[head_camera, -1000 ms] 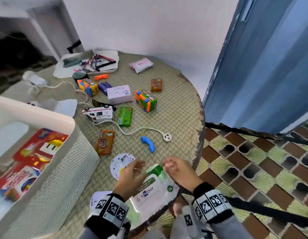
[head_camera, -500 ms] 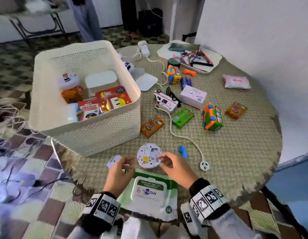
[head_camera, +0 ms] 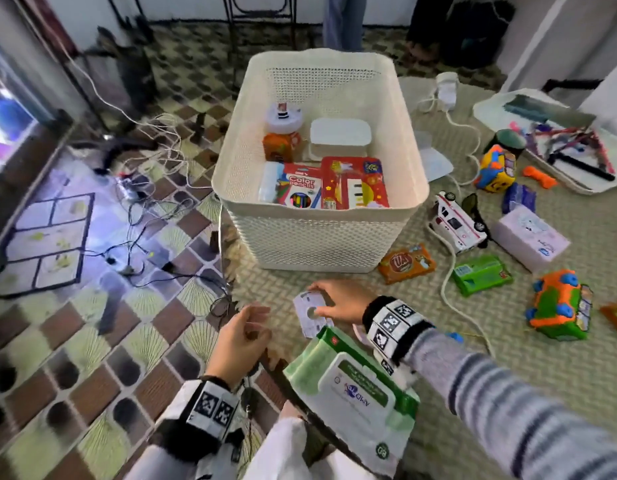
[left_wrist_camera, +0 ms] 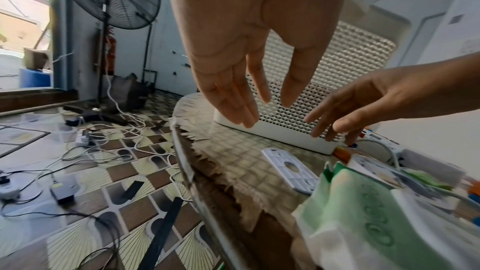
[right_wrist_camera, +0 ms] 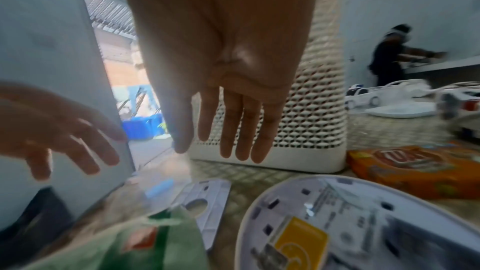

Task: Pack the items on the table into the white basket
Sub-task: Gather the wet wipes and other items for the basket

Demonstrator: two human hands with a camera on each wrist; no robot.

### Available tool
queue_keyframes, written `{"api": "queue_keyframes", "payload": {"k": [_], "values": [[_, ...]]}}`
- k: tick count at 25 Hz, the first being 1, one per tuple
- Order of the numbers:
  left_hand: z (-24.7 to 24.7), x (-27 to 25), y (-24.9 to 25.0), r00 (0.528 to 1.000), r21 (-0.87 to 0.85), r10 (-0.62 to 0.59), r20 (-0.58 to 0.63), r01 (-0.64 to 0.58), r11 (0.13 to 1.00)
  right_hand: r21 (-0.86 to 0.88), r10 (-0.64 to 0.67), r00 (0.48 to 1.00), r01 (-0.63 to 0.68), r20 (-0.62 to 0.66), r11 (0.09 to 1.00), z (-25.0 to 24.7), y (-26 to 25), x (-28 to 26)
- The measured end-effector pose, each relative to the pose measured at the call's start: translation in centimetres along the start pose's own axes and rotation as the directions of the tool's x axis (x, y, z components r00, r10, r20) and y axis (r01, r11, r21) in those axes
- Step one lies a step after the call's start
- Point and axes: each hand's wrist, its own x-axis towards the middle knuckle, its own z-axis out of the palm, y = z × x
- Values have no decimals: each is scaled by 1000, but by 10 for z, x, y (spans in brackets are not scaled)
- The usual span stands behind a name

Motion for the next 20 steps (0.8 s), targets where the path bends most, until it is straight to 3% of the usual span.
{"api": "queue_keyframes", "payload": {"k": [3, 5, 8, 16, 20], "values": [[-4, -6, -2, 998, -15, -34, -45, 34, 999, -111, 29, 992, -15, 123, 994, 14, -4, 28], [-4, -7, -4, 996, -24, -60, -61, 59, 998, -150, 27, 990, -6, 136, 989, 20, -3, 37], [-2, -6, -7, 996, -44, -69, -56, 67, 997, -35, 9, 994, -5, 112, 999, 25, 5, 42], [5, 7, -5, 998, -28, -57, 4, 57, 998, 239, -32, 999, 37, -26, 970, 29, 14, 32], [15, 19, 8, 998, -9, 11, 66, -10, 1000, 421, 57, 967, 55, -248, 905, 19, 21, 2]]}}
